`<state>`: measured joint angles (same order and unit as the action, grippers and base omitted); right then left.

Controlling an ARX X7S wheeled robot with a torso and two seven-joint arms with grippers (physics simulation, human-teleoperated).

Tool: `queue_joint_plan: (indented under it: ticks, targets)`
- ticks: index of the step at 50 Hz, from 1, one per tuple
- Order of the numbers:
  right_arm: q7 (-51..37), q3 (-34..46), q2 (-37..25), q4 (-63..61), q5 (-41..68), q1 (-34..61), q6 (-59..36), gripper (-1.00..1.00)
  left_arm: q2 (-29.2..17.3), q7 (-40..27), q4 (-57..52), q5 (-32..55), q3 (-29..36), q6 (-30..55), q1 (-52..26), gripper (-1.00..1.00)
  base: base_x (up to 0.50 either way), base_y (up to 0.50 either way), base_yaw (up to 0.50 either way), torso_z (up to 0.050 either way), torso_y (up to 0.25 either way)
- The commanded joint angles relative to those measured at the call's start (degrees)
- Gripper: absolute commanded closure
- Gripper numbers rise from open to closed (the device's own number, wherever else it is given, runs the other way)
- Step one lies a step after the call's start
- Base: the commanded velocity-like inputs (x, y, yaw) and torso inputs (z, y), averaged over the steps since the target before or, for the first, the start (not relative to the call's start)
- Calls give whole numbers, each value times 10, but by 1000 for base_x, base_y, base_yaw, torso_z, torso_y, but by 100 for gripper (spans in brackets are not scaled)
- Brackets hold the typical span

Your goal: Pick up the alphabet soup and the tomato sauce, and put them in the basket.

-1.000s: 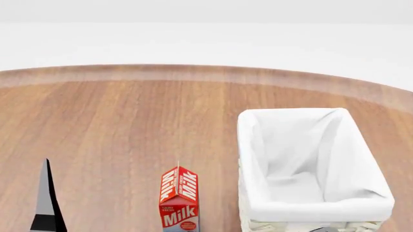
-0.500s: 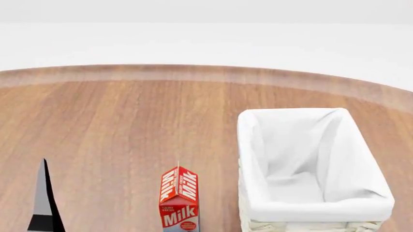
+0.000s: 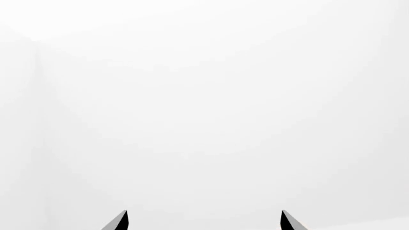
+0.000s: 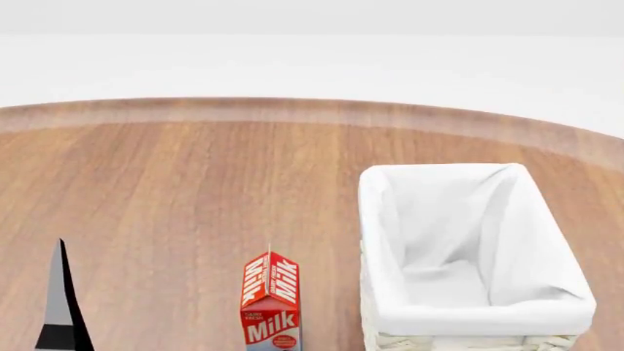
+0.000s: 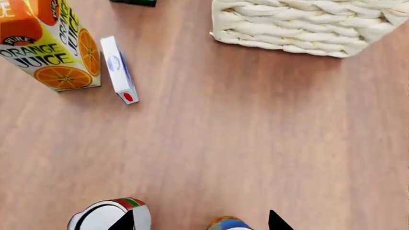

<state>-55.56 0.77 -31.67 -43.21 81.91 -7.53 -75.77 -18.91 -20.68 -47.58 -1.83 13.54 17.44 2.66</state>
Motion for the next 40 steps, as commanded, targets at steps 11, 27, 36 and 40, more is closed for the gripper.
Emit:
queue_joint_plan:
  ticks: [11, 27, 36, 40]
  targets:
    - [7, 15, -8, 5, -20, -24, 12, -100, -3, -5, 3, 4, 3, -3, 0, -100, 0, 0, 0, 0, 0]
    - [42, 14, -24, 31, -65, -45, 50, -100, -7, -8, 3, 6, 4, -3, 1, -100, 0, 0, 0, 0, 0]
    - [53, 10, -30, 35, -74, -57, 66, -100, -8, -11, 1, 6, 6, -1, 0, -100, 0, 0, 0, 0, 0]
    - [50, 9, -34, 33, -72, -60, 66, -100, -8, -11, 2, 5, 9, 1, -2, -100, 0, 0, 0, 0, 0]
